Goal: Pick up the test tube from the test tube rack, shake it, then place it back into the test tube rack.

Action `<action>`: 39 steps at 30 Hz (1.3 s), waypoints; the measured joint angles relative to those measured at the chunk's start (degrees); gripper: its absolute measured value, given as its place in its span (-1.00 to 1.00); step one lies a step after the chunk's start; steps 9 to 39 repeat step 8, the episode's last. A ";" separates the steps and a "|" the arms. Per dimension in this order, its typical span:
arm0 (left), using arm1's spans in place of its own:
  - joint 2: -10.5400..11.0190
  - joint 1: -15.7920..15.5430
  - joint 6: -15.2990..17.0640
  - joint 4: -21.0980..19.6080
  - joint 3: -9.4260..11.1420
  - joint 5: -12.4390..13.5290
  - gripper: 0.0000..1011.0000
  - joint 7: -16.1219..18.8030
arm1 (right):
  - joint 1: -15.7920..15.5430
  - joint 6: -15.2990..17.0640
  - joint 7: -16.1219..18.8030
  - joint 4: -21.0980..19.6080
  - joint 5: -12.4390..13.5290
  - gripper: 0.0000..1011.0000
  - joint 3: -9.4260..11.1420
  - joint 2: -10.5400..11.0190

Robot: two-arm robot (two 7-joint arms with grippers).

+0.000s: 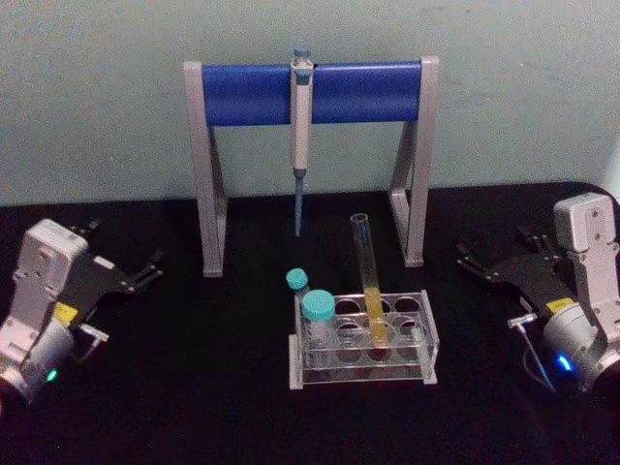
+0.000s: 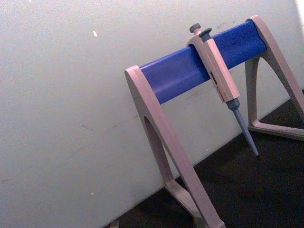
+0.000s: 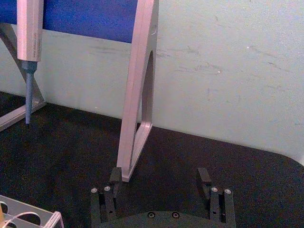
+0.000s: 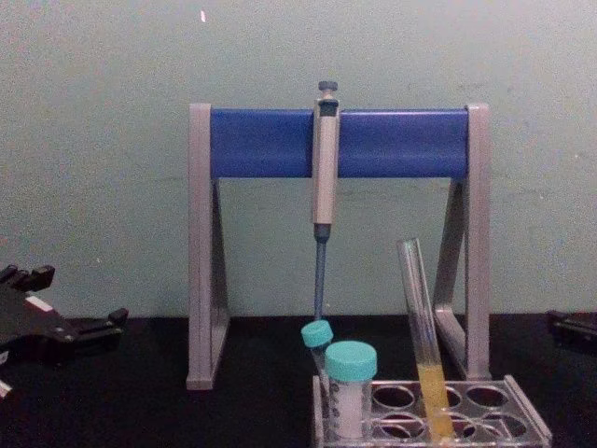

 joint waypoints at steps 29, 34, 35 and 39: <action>0.00 0.00 0.00 0.00 0.00 0.00 0.98 0.00 | 0.00 0.00 0.00 0.00 0.00 0.98 0.00 0.00; 0.00 0.00 0.00 0.00 0.00 0.00 0.98 0.00 | 0.00 0.00 0.00 0.00 0.00 0.98 0.00 0.00; 0.00 0.00 0.00 0.00 0.00 0.00 0.98 0.00 | 0.00 0.00 0.00 0.00 0.00 0.98 0.00 0.00; 0.00 0.00 0.00 0.00 0.00 0.00 0.98 0.00 | 0.00 0.00 0.00 0.00 0.00 0.98 0.00 0.00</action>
